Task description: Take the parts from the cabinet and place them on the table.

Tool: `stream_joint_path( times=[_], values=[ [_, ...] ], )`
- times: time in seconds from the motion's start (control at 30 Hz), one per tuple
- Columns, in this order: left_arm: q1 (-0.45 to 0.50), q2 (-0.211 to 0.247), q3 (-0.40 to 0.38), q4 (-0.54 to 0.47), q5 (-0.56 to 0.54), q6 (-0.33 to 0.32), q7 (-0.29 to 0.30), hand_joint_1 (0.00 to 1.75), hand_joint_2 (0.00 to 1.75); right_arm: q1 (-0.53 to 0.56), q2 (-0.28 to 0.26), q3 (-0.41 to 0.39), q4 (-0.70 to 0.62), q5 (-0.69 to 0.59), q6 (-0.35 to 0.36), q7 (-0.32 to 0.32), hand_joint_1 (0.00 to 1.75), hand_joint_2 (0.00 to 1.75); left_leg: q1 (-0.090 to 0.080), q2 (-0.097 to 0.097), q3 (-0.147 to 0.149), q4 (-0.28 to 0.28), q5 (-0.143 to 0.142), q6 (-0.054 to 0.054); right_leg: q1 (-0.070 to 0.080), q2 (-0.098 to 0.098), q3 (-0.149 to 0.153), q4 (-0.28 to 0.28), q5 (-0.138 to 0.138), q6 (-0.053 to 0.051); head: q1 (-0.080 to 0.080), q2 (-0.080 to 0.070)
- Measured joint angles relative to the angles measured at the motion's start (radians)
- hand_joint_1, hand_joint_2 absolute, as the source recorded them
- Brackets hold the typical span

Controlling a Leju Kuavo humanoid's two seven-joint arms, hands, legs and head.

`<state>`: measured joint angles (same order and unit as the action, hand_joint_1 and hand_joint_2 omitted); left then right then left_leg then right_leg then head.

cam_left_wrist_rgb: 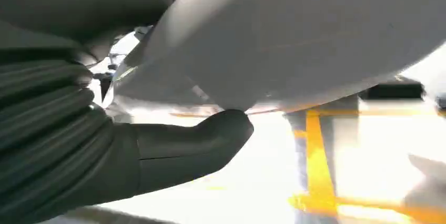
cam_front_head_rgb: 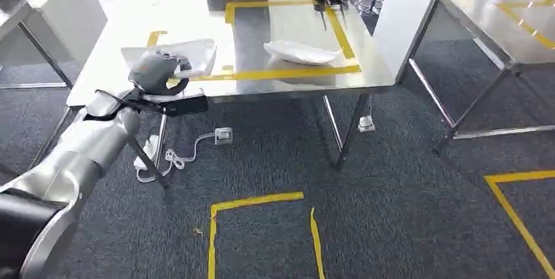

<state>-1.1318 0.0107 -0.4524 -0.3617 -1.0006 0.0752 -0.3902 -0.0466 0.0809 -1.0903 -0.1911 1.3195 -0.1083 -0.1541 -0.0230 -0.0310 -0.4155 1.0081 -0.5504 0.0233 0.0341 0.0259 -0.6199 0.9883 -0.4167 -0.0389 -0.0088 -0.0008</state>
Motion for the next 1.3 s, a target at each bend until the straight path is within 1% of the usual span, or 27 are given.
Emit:
stream_joint_path(
  times=[0.03,0.1,0.13,0.2,0.27,0.3,0.33,0.37,0.4,0.43,0.5,0.53,0.6,0.63,0.67,0.7,0.77,0.8,0.83,0.87,0.9,0.93,0.97,1.1,1.23,1.27,1.3],
  values=[
    [-0.014,0.001,0.000,0.000,0.000,0.001,0.000,1.75,1.75,-0.006,-0.001,0.000,0.000,0.000,0.000,0.000,0.00,0.00,0.000,0.000,-0.009,0.038,0.012,-0.006,-0.003,0.002,0.028,0.000,-0.002,-0.005,0.002,0.000],
    [-0.016,0.008,0.000,0.000,0.000,0.001,0.001,1.75,1.75,-0.006,-0.001,0.000,0.000,0.000,0.001,0.000,0.00,0.00,-0.001,0.013,-0.102,0.190,0.060,-0.019,-0.012,-0.005,0.063,-0.003,-0.028,-0.014,-0.003,0.000],
    [-0.010,0.012,0.000,0.003,0.000,0.001,0.000,1.75,1.75,-0.006,-0.001,0.000,0.000,-0.001,0.001,0.002,0.00,0.00,0.004,0.014,-0.159,0.256,0.053,-0.029,-0.018,-0.008,0.080,-0.003,-0.039,-0.015,0.000,0.000],
    [0.014,0.016,0.000,0.009,0.000,0.000,0.001,1.75,1.75,-0.005,0.000,-0.001,0.000,-0.006,0.000,0.002,0.00,0.00,0.016,0.017,-0.248,0.306,-0.043,-0.042,-0.030,-0.008,0.114,-0.004,-0.070,-0.008,-0.001,0.000],
    [0.031,0.021,0.000,0.015,-0.002,0.001,0.006,1.75,1.75,-0.001,0.004,-0.002,0.000,-0.010,0.000,0.005,0.00,0.00,0.026,0.020,-0.308,0.275,-0.148,-0.055,-0.044,-0.006,0.154,-0.004,-0.110,0.002,-0.002,0.000],
    [0.034,0.023,0.000,0.018,-0.002,0.001,0.009,1.75,1.75,0.001,0.007,-0.002,0.000,-0.011,0.000,0.005,0.00,0.00,0.031,0.022,-0.321,0.233,-0.153,-0.063,-0.051,-0.004,0.176,-0.004,-0.129,0.008,-0.002,0.000],
    [0.036,0.027,0.000,0.020,-0.002,0.002,0.010,1.75,1.75,0.001,0.008,-0.002,0.000,-0.011,-0.001,0.005,0.00,0.00,0.036,0.026,-0.327,0.173,-0.106,-0.069,-0.057,-0.003,0.200,-0.004,-0.152,0.016,-0.002,0.000],
    [0.041,0.033,0.000,0.025,-0.001,0.002,0.010,1.75,1.75,0.002,0.009,-0.002,0.000,-0.011,-0.001,0.005,0.00,0.00,0.041,0.032,-0.329,0.093,0.023,-0.072,-0.061,-0.002,0.225,-0.004,-0.176,0.026,-0.002,0.000],
    [0.049,0.041,-0.001,0.034,0.003,0.002,0.010,1.75,1.75,0.007,0.009,-0.003,0.000,-0.012,-0.002,0.005,0.00,0.00,0.045,0.043,-0.332,0.012,0.213,-0.074,-0.060,0.001,0.240,-0.003,-0.199,0.032,-0.005,0.000],
    [0.053,0.050,-0.001,0.041,0.012,0.002,0.005,1.75,1.75,0.006,0.009,-0.003,0.000,-0.012,-0.003,0.005,0.00,0.00,0.039,0.051,-0.331,0.017,0.249,-0.061,-0.059,0.004,0.255,0.000,-0.219,0.041,-0.008,0.000],
    [0.064,0.052,-0.001,0.040,0.028,0.001,-0.011,1.75,1.75,0.001,0.010,-0.004,0.000,-0.013,-0.006,0.008,0.00,0.00,0.034,0.042,-0.321,0.033,0.217,-0.038,-0.062,-0.002,0.280,-0.017,-0.226,0.062,-0.007,0.000],
    [0.062,0.057,-0.001,0.039,0.032,0.003,-0.016,1.75,1.75,0.000,0.010,-0.004,0.000,-0.012,-0.006,0.007,0.00,0.00,0.035,0.041,-0.315,0.032,0.203,-0.029,-0.063,-0.002,0.255,0.022,-0.191,0.066,-0.006,0.000],
    [0.064,0.060,-0.001,0.040,0.038,0.008,-0.022,1.75,1.75,-0.005,0.011,-0.004,0.000,-0.012,-0.006,0.007,0.00,0.00,0.040,0.034,-0.276,0.012,0.182,-0.017,-0.061,-0.009,0.168,0.177,-0.121,0.070,-0.003,0.000],
    [0.068,0.060,-0.001,0.042,0.039,0.009,-0.024,1.75,1.75,-0.006,0.010,-0.004,0.000,-0.012,-0.006,0.008,0.00,0.00,0.040,0.033,-0.257,0.004,0.171,-0.012,-0.061,-0.013,0.115,0.246,-0.122,0.069,-0.001,0.000],
    [0.077,0.061,-0.001,0.045,0.039,0.012,-0.028,1.75,1.75,-0.007,0.010,-0.004,0.000,-0.012,-0.006,0.008,0.00,0.00,0.040,0.030,-0.235,-0.004,0.159,-0.011,-0.059,-0.013,0.066,0.293,-0.154,0.069,-0.001,0.000],
    [0.090,0.063,-0.001,0.048,0.039,0.019,-0.033,1.75,1.75,-0.006,0.011,-0.004,0.000,-0.012,-0.006,0.008,0.00,0.00,0.039,0.028,-0.207,-0.012,0.143,-0.010,-0.055,-0.013,0.021,0.316,-0.222,0.070,0.000,0.000],
    [0.107,0.068,-0.001,0.053,0.042,0.036,-0.041,1.75,1.75,-0.003,0.011,-0.004,0.000,-0.011,-0.006,0.011,0.00,0.00,0.039,0.023,-0.162,-0.019,0.112,-0.011,-0.051,-0.014,-0.037,0.296,-0.326,0.069,0.001,0.000],
    [0.110,0.070,-0.001,0.056,0.045,0.044,-0.044,1.75,1.75,-0.002,0.011,-0.004,0.000,-0.010,-0.006,0.012,0.00,0.00,0.039,0.023,-0.140,-0.019,0.095,-0.013,-0.051,-0.014,-0.055,0.261,-0.332,0.067,0.001,0.000],
    [0.113,0.072,-0.001,0.058,0.047,0.049,-0.045,1.75,1.75,-0.001,0.011,-0.004,0.000,-0.010,-0.006,0.015,0.00,0.00,0.039,0.022,-0.118,-0.019,0.077,-0.015,-0.051,-0.015,-0.066,0.209,-0.292,0.064,0.002,0.000],
    [0.115,0.074,-0.001,0.059,0.047,0.052,-0.047,1.75,1.75,0.002,0.011,-0.004,0.000,-0.010,-0.006,0.016,0.00,0.00,0.038,0.022,-0.094,-0.019,0.058,-0.020,-0.051,-0.017,-0.071,0.140,-0.190,0.058,0.002,0.000],
    [0.123,0.074,-0.001,0.061,0.047,0.052,-0.048,1.75,1.75,0.008,0.011,-0.004,0.000,-0.010,-0.006,0.017,0.00,0.00,0.038,0.023,-0.098,-0.023,0.043,-0.023,-0.051,-0.021,-0.074,0.074,-0.046,0.051,0.003,0.000],
    [0.125,0.074,-0.001,0.069,0.048,0.053,-0.050,1.75,1.75,0.012,0.011,-0.004,0.001,-0.010,-0.006,0.018,0.00,0.00,0.033,0.015,-0.070,-0.003,0.022,-0.029,-0.043,-0.029,-0.097,0.005,0.047,0.048,0.004,0.000],
    [0.125,0.078,-0.001,0.069,0.046,0.052,-0.048,1.75,1.75,0.011,0.011,-0.005,0.001,-0.010,-0.006,0.019,0.00,0.00,0.030,0.011,-0.063,-0.003,0.002,-0.038,-0.041,-0.023,-0.086,0.022,0.070,0.044,0.001,0.000],
    [0.119,0.091,-0.001,0.067,0.031,0.062,-0.026,1.75,1.75,-0.005,0.013,-0.005,0.001,-0.012,-0.009,0.018,0.00,0.00,0.036,0.020,-0.053,0.032,-0.010,-0.058,-0.043,-0.020,-0.051,0.023,0.038,0.009,0.002,0.000],
    [0.130,0.095,-0.001,0.075,0.018,0.072,-0.007,1.75,1.75,-0.008,0.014,-0.008,0.001,-0.018,-0.011,0.027,0.00,0.00,0.035,0.022,-0.226,0.282,-0.108,-0.064,-0.036,-0.015,-0.021,0.024,0.003,-0.005,-0.002,0.000],
    [0.137,0.096,-0.001,0.077,0.016,0.075,0.002,1.75,1.75,-0.007,0.014,-0.009,0.001,-0.018,-0.011,0.031,0.00,0.00,0.035,0.022,-0.251,0.293,-0.103,-0.062,-0.034,-0.013,-0.011,0.025,-0.006,-0.005,-0.001,0.000],
    [0.142,0.098,-0.001,0.079,0.013,0.078,0.013,1.75,1.75,-0.007,0.016,-0.010,0.001,-0.017,-0.011,0.037,0.00,0.00,0.033,0.022,-0.255,0.264,-0.067,-0.058,-0.031,-0.010,0.001,0.025,-0.015,-0.005,-0.002,0.000]
  ],
)
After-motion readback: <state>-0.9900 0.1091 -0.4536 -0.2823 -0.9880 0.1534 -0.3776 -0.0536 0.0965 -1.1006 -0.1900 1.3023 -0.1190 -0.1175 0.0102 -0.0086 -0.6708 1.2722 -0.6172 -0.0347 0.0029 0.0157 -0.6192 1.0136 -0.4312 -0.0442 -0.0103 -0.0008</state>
